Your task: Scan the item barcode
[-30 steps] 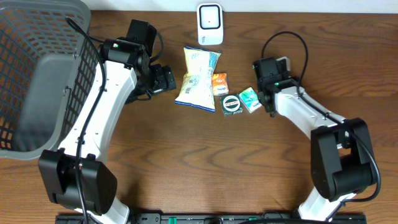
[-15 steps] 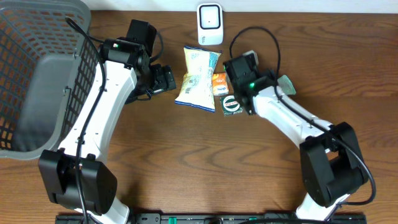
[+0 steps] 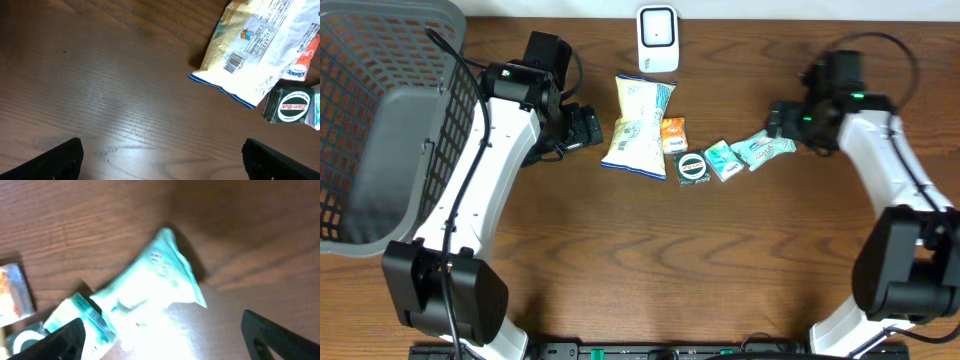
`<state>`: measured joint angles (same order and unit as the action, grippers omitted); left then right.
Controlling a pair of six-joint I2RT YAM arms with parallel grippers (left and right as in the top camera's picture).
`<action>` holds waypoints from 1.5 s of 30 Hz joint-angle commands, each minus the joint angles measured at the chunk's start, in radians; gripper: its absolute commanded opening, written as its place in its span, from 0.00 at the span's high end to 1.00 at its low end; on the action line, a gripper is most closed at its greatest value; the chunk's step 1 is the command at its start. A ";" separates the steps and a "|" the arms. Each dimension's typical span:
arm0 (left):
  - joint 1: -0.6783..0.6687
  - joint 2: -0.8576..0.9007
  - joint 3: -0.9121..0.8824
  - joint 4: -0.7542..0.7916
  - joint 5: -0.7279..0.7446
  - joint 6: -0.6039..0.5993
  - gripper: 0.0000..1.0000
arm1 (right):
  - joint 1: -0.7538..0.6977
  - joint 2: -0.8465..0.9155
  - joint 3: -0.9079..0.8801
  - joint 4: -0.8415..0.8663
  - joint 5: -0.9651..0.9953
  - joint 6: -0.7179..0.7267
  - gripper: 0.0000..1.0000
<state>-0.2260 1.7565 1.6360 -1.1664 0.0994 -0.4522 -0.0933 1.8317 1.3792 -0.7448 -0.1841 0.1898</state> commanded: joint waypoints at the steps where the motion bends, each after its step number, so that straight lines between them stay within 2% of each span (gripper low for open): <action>1: 0.002 0.004 -0.005 -0.003 -0.003 -0.013 0.00 | -0.058 -0.008 -0.043 -0.005 -0.177 0.032 0.15; 7: 0.002 0.004 -0.005 -0.003 -0.002 -0.013 0.00 | -0.105 -0.007 -0.191 0.142 -0.336 0.156 0.15; 11: 0.002 0.004 -0.005 -0.003 -0.002 -0.013 0.00 | -0.101 -0.007 -0.313 0.322 -0.319 0.326 0.15; 17: 0.002 0.004 -0.005 -0.003 -0.002 -0.013 0.00 | -0.078 -0.006 -0.427 0.537 -0.288 0.455 0.20; 28: 0.002 0.004 -0.005 -0.003 -0.002 -0.013 0.00 | 0.029 0.019 -0.442 0.584 -0.112 0.574 0.23; 29: 0.002 0.004 -0.005 -0.003 -0.002 -0.013 0.00 | 0.032 0.024 -0.442 0.592 -0.107 0.580 0.26; 31: 0.002 0.004 -0.005 -0.003 -0.003 -0.013 0.00 | 0.032 0.035 -0.442 0.614 -0.107 0.581 0.39; 33: 0.002 0.004 -0.005 -0.003 -0.002 -0.013 0.00 | 0.032 0.048 -0.442 0.634 -0.106 0.579 0.47; 36: 0.002 0.004 -0.005 -0.003 -0.002 -0.013 0.00 | 0.034 0.070 -0.442 0.653 -0.109 0.569 0.47; 37: 0.002 0.004 -0.005 -0.003 -0.002 -0.013 0.00 | 0.035 0.081 -0.442 0.653 -0.113 0.549 0.51; 40: 0.002 0.004 -0.005 -0.003 -0.002 -0.013 0.00 | 0.035 0.087 -0.442 0.653 -0.129 0.491 0.92; 41: 0.002 0.004 -0.005 -0.003 -0.002 -0.013 0.00 | 0.035 0.087 -0.441 0.660 -0.144 0.461 0.99; 45: 0.002 0.004 -0.005 -0.003 -0.002 -0.013 0.00 | 0.035 0.079 -0.416 0.674 -0.240 0.394 0.99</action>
<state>-0.2260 1.7565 1.6360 -1.1664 0.0998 -0.4522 -0.0620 1.8816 0.9562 -0.0628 -0.3626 0.6712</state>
